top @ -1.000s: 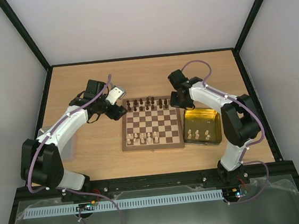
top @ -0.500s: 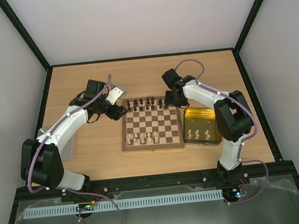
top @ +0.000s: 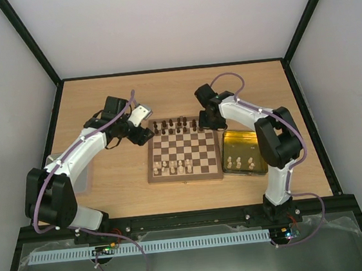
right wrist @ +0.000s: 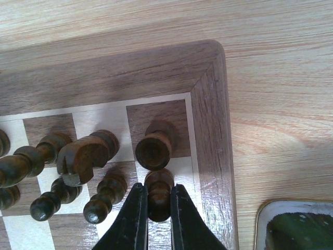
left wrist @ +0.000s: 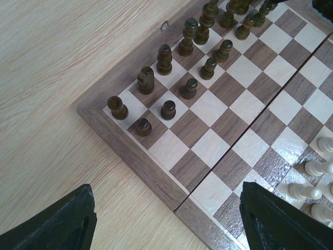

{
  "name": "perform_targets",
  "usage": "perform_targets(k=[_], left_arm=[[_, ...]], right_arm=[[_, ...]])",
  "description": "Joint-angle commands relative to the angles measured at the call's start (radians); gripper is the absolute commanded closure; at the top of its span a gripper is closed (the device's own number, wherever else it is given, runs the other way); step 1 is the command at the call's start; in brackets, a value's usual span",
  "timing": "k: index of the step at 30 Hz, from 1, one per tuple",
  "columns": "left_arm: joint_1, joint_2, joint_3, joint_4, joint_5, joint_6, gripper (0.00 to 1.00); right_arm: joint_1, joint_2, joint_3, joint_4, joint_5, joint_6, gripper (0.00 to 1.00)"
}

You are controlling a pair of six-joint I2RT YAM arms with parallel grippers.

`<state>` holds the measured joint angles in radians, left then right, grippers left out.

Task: Set up the chess pieces on the board
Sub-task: Place the chess piece on the chessboard.

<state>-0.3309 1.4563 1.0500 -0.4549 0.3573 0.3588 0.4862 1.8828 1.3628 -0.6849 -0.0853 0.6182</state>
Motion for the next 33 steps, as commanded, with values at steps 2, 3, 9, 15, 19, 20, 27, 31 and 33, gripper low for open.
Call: perform_targets(k=[2,3,9,15,19,20,27,31,33], left_arm=[[-0.001,-0.001,-0.002,-0.001,0.0,0.003,0.23],[-0.003,0.0,-0.003,-0.001,-0.001,0.003,0.23],[0.0,-0.001,-0.004,0.001,-0.002,0.003,0.23],[0.0,-0.001,-0.002,0.001,-0.001,0.002,0.24],[-0.001,-0.003,-0.003,-0.003,0.0,0.003,0.24],[-0.001,-0.002,-0.002,-0.005,0.006,0.006,0.24],[-0.001,-0.009,-0.004,-0.008,0.016,0.008,0.24],[0.0,-0.014,-0.003,-0.008,0.026,0.008,0.24],[-0.001,-0.014,-0.003,-0.009,0.027,0.008,0.24]], right_arm=[[0.007,0.015,0.015,-0.01,0.009,0.012,0.98],[0.006,0.015,0.014,-0.011,0.009,0.012,0.98],[0.007,0.018,0.012,-0.01,0.011,0.013,0.98],[0.008,0.012,0.005,-0.015,0.006,0.009,0.98],[0.007,0.006,-0.004,-0.012,0.011,0.01,0.98],[0.008,0.006,-0.006,-0.012,0.013,0.011,0.98],[0.008,0.008,-0.008,-0.016,0.028,0.01,0.98],[0.008,0.009,-0.009,-0.015,0.028,0.012,0.97],[0.008,0.009,-0.009,-0.017,0.026,0.013,0.97]])
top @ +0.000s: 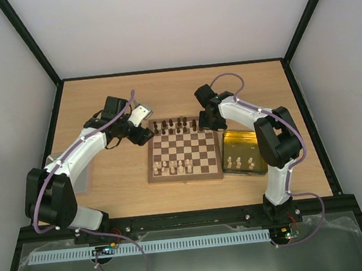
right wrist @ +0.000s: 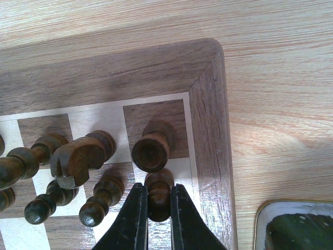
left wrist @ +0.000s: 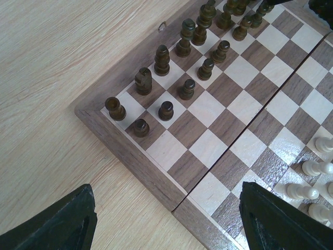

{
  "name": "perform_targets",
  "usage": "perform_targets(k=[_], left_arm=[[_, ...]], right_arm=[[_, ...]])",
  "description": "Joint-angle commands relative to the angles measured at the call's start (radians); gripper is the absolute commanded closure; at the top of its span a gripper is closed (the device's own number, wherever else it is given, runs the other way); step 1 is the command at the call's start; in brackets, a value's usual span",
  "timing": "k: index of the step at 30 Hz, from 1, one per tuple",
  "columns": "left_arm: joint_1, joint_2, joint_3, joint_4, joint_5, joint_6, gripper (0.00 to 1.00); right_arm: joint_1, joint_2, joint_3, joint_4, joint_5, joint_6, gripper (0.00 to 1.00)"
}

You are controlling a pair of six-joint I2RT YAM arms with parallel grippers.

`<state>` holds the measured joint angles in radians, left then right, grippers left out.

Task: Set up the chess pieces on the board
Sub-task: Place the chess piece on the chessboard, then adjust the chess piece on the chessboard.

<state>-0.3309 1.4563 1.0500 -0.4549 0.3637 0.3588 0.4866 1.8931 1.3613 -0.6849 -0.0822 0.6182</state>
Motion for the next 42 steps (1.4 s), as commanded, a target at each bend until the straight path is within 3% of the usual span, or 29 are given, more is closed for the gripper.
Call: perform_targets(k=[1,21,30,37,42], left_arm=[[-0.001,-0.014,-0.003,-0.008,0.021,0.009,0.24],[-0.001,-0.014,-0.006,-0.003,0.019,0.009,0.24],[-0.002,-0.02,-0.008,-0.005,0.039,0.024,0.27],[-0.008,-0.061,-0.02,-0.031,0.2,0.08,0.34],[-0.045,-0.035,-0.003,-0.017,0.121,0.069,0.3]], right_arm=[[0.007,-0.001,-0.008,-0.017,0.023,0.013,0.97],[0.007,-0.025,-0.008,-0.031,-0.005,0.009,0.82],[0.007,-0.081,-0.014,-0.053,0.026,0.007,0.81],[0.007,-0.152,-0.061,-0.066,0.051,-0.001,0.81],[0.009,-0.195,-0.066,-0.05,0.024,0.004,0.81]])
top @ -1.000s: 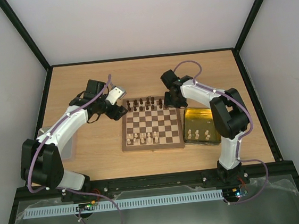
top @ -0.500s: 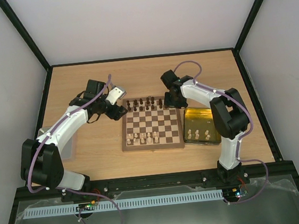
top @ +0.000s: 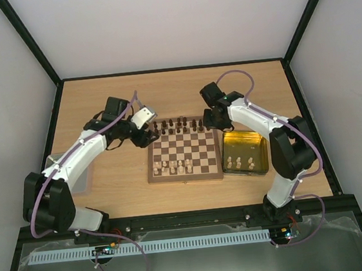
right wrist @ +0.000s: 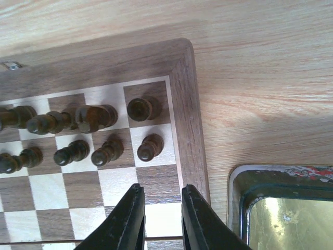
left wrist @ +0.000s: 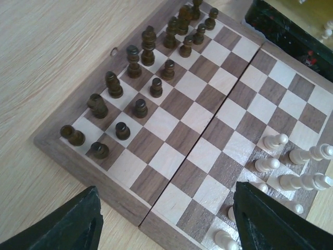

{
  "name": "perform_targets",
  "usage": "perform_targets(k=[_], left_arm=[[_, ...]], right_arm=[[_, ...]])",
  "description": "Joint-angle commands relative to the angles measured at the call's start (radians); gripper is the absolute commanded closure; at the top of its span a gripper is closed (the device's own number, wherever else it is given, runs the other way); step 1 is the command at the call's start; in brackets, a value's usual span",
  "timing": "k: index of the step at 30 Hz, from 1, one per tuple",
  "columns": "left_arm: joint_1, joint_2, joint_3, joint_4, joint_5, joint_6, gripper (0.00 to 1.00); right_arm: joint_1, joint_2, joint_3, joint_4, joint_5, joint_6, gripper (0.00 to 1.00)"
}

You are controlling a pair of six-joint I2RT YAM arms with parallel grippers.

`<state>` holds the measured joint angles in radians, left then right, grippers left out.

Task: Set up the chess pieces on the board
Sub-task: Adjust the chess piece on the chessboard.

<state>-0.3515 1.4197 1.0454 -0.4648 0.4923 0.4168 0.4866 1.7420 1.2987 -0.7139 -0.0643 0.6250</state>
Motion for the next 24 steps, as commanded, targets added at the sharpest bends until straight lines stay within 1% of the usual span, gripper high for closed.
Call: perform_targets(k=[1,7,9,11,13,14,15,18,21,24], left_arm=[[-0.029,0.007,0.004,0.002,-0.023,0.002,0.29],[-0.061,0.043,0.02,0.049,-0.124,-0.045,0.27],[-0.092,0.077,0.06,0.029,-0.156,-0.028,0.3],[-0.134,0.127,0.117,-0.004,-0.203,0.0,0.35],[-0.161,0.189,0.182,-0.036,-0.231,0.034,0.5],[-0.169,0.228,0.222,-0.061,-0.236,0.046,0.56],[-0.175,0.266,0.263,-0.096,-0.235,0.058,0.59],[-0.193,0.359,0.38,-0.154,-0.234,0.074,0.63],[-0.236,0.431,0.474,-0.21,-0.229,0.092,0.67],[-0.286,0.492,0.545,-0.251,-0.249,0.11,0.67]], right_arm=[[0.011,-0.042,0.009,-0.025,0.003,-0.007,0.81],[0.076,0.017,0.118,-0.073,0.013,-0.01,0.8],[0.079,0.011,0.122,-0.071,0.041,0.005,0.8],[0.073,-0.022,0.107,-0.059,0.082,0.043,0.8],[0.049,-0.085,0.052,-0.009,0.068,0.08,0.8],[0.032,-0.125,0.008,0.031,0.056,0.102,0.79],[0.012,-0.168,-0.035,0.058,0.045,0.121,0.79],[-0.045,-0.295,-0.177,0.107,0.009,0.146,0.78],[-0.078,-0.393,-0.277,0.1,0.019,0.154,0.72],[-0.082,-0.486,-0.374,0.081,0.043,0.175,0.66]])
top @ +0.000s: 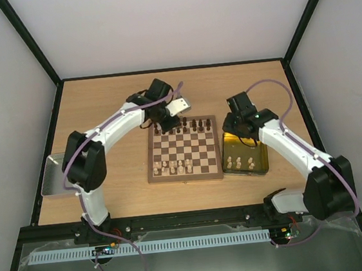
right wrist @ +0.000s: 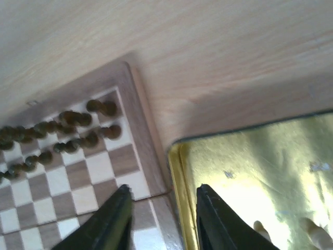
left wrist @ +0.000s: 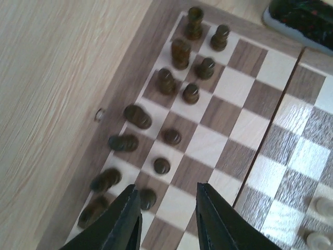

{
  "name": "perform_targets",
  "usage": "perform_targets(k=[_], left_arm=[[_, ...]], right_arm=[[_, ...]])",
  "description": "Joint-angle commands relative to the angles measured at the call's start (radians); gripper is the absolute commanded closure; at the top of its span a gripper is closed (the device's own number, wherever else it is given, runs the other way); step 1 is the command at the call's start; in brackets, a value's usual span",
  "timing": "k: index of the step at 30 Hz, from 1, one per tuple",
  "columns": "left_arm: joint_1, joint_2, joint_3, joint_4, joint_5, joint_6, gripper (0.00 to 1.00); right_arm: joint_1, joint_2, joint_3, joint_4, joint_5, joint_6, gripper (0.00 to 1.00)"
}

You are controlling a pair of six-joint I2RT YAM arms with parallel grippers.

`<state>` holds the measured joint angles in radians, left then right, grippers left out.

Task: Set up the chess pieces on the board
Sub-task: Adjust the chess piece on the chessboard.

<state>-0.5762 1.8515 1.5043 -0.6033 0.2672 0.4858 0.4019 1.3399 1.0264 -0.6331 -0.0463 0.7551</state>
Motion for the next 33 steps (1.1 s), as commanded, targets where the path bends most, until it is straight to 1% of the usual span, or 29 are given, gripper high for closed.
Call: perform_targets(k=[1,7,12,20,29,33], left_arm=[[-0.076,0.077,0.102,-0.114,-0.035,0.046,0.67],[-0.134,0.191,0.21,-0.155,-0.045,0.069,0.69],[-0.149,0.273,0.278,-0.175,-0.054,0.074,0.72],[-0.149,0.34,0.341,-0.151,-0.071,0.071,0.71],[-0.149,0.378,0.373,-0.129,-0.079,0.069,0.7],[-0.148,0.385,0.367,-0.119,-0.086,0.073,0.71]], right_arm=[[0.003,-0.118,-0.13,-0.004,0.026,0.056,0.65],[0.003,-0.297,-0.266,0.009,-0.051,0.146,0.64],[0.003,-0.363,-0.313,-0.031,-0.07,0.156,0.65],[0.015,-0.384,-0.313,-0.059,-0.101,0.136,0.65],[0.086,-0.361,-0.272,-0.11,-0.071,0.119,0.65],[0.115,-0.334,-0.255,-0.139,-0.055,0.091,0.68]])
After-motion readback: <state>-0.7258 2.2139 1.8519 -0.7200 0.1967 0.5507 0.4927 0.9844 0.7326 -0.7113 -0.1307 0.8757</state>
